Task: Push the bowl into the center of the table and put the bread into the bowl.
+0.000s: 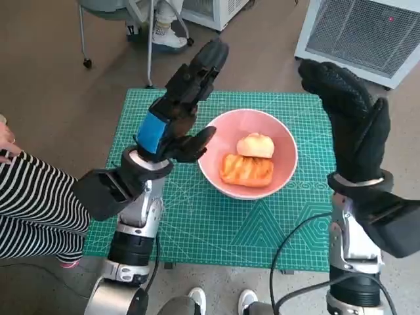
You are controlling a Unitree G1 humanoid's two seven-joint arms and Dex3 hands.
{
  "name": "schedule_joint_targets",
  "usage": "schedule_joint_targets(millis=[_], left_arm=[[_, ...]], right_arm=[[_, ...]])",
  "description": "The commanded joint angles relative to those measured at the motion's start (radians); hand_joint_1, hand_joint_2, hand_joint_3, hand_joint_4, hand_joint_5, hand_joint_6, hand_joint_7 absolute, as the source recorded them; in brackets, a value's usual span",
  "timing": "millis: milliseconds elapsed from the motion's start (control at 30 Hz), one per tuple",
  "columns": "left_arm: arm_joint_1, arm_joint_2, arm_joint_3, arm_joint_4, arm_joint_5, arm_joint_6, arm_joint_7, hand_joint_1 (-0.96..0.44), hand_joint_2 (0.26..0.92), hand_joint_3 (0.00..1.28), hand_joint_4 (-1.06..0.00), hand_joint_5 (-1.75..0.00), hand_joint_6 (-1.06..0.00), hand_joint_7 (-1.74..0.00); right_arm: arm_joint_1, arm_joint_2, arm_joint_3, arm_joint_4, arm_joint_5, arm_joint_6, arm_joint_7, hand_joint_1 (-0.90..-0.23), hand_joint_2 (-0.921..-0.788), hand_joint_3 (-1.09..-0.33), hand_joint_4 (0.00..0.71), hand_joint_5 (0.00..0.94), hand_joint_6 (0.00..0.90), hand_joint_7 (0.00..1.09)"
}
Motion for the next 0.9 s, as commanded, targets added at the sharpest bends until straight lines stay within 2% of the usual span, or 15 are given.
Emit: schedule_joint_targets(millis=[33, 367, 900], left_arm=[[0.013, -0.008, 0.004, -0.005, -0.018, -0.003, -0.016, -0.76, 0.921, 0.56, -0.05, 0.0, -0.17, 0.0], [0.014, -0.017, 0.016, -0.002, -0.029, -0.006, -0.025, -0.74, 0.921, 0.56, -0.03, 0.0, -0.16, 0.0], [0.005, -0.017, 0.031, 0.038, -0.042, -0.026, -0.05, -0.74, 0.921, 0.57, -0.02, 0.0, -0.11, 0.0]], right_arm=[[0.014, -0.007, -0.001, -0.002, -0.001, 0.022, 0.006, -0.671, -0.921, -0.732, 0.166, 0.0, 0.083, 0.37], [0.021, -0.006, -0.003, -0.025, -0.003, 0.042, -0.003, -0.665, -0.921, -0.733, 0.164, 0.001, 0.08, 0.37], [0.019, -0.005, -0.02, -0.04, 0.01, 0.076, -0.004, -0.667, -0.921, -0.725, 0.166, 0.002, 0.101, 0.38]])
